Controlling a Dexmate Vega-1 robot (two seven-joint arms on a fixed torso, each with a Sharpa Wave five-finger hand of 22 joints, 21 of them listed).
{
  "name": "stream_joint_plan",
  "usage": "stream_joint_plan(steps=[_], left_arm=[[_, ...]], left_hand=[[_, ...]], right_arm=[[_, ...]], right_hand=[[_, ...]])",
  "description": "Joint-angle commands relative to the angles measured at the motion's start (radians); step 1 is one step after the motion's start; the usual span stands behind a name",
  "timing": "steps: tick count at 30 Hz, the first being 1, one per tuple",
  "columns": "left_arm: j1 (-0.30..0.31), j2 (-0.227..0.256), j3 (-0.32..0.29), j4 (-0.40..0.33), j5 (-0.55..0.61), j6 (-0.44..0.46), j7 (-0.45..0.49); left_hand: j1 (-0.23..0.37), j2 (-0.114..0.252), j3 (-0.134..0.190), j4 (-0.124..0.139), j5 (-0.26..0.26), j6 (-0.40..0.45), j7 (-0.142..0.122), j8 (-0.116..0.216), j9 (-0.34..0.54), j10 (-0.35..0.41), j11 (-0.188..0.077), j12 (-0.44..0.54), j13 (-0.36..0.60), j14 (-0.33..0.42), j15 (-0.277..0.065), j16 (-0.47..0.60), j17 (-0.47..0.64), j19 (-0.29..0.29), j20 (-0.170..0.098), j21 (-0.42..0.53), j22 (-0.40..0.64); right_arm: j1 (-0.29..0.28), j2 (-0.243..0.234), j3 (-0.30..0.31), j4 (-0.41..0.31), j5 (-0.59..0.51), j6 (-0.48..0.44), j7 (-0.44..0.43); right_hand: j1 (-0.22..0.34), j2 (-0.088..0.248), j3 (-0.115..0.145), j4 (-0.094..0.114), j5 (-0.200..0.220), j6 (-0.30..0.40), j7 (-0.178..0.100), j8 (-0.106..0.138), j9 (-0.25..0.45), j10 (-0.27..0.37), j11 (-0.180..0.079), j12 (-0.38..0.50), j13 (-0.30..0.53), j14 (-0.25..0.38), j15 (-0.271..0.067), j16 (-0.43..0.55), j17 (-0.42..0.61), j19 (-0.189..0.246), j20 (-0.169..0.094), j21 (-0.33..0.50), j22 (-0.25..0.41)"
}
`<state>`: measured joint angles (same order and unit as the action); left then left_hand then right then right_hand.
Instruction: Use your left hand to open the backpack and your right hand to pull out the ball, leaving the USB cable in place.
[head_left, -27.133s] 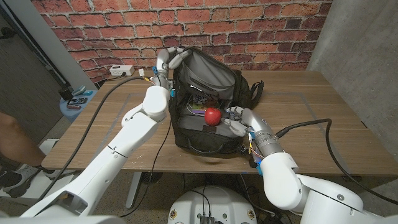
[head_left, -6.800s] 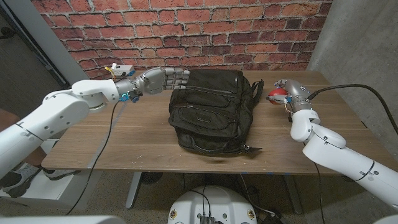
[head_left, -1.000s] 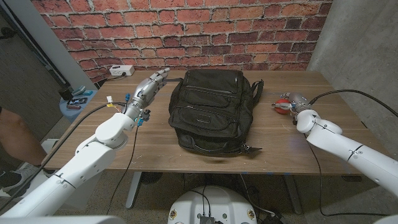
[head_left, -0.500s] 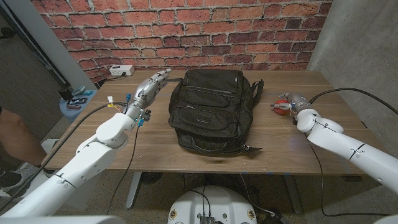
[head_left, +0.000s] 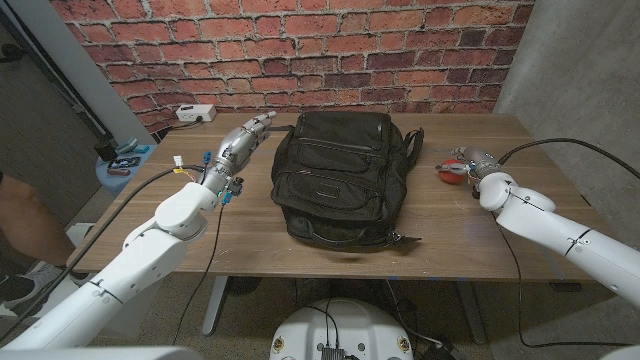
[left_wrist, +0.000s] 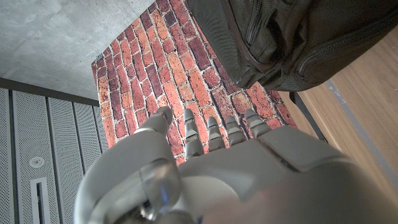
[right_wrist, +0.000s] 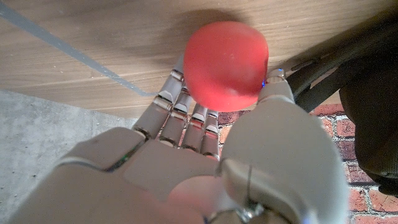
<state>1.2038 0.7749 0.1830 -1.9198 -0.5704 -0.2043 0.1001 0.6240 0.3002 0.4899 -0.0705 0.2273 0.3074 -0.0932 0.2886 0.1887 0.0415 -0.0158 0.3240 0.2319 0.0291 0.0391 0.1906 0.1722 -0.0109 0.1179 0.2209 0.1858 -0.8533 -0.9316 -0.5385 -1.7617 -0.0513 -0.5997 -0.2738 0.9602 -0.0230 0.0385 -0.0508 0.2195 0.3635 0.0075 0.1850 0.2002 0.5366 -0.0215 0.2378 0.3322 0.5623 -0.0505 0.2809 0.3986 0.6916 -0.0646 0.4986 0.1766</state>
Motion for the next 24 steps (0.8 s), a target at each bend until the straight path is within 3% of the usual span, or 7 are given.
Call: stream_joint_plan(steps=[1,16,24], left_arm=[[0.007,-0.002,-0.001,-0.001,-0.002,-0.007,0.001],[0.027,-0.003,-0.017,0.007,-0.006,-0.032,-0.002],[0.036,-0.002,-0.026,0.002,-0.009,-0.035,0.000]], left_hand=[[-0.134,-0.125,0.011,-0.001,0.007,0.011,-0.004,-0.001,0.003,0.009,0.004,-0.002,0.000,0.006,0.000,0.001,0.002,-0.005,0.002,-0.001,0.004],[-0.139,-0.127,0.019,-0.004,0.007,0.010,-0.016,-0.011,0.004,0.009,0.003,-0.009,-0.006,0.002,-0.001,-0.003,0.002,-0.007,0.002,-0.003,0.003],[-0.141,-0.128,0.022,-0.006,0.007,0.007,-0.019,-0.016,0.005,0.007,0.003,-0.013,-0.008,-0.003,0.000,-0.005,0.002,-0.013,0.003,-0.005,0.003]], right_arm=[[0.001,-0.007,0.002,-0.014,0.001,-0.011,0.010],[0.005,-0.021,0.005,-0.056,0.000,-0.049,0.022],[0.014,-0.031,0.005,-0.080,0.005,-0.075,0.045]], right_hand=[[-0.014,-0.002,-0.009,-0.001,0.008,-0.010,0.006,-0.001,-0.001,-0.008,0.005,-0.007,0.003,-0.007,-0.082,-0.004,0.003,-0.011,-0.036,-0.004,0.003],[-0.035,-0.005,-0.018,0.004,0.015,-0.035,0.018,-0.002,-0.002,-0.027,0.011,-0.014,0.006,-0.025,-0.076,-0.009,0.004,-0.023,-0.027,-0.014,0.003],[-0.040,-0.007,-0.020,0.004,0.021,-0.059,0.049,-0.004,-0.003,-0.042,0.017,-0.020,0.007,-0.038,-0.064,-0.015,0.001,-0.032,-0.020,-0.021,0.003]])
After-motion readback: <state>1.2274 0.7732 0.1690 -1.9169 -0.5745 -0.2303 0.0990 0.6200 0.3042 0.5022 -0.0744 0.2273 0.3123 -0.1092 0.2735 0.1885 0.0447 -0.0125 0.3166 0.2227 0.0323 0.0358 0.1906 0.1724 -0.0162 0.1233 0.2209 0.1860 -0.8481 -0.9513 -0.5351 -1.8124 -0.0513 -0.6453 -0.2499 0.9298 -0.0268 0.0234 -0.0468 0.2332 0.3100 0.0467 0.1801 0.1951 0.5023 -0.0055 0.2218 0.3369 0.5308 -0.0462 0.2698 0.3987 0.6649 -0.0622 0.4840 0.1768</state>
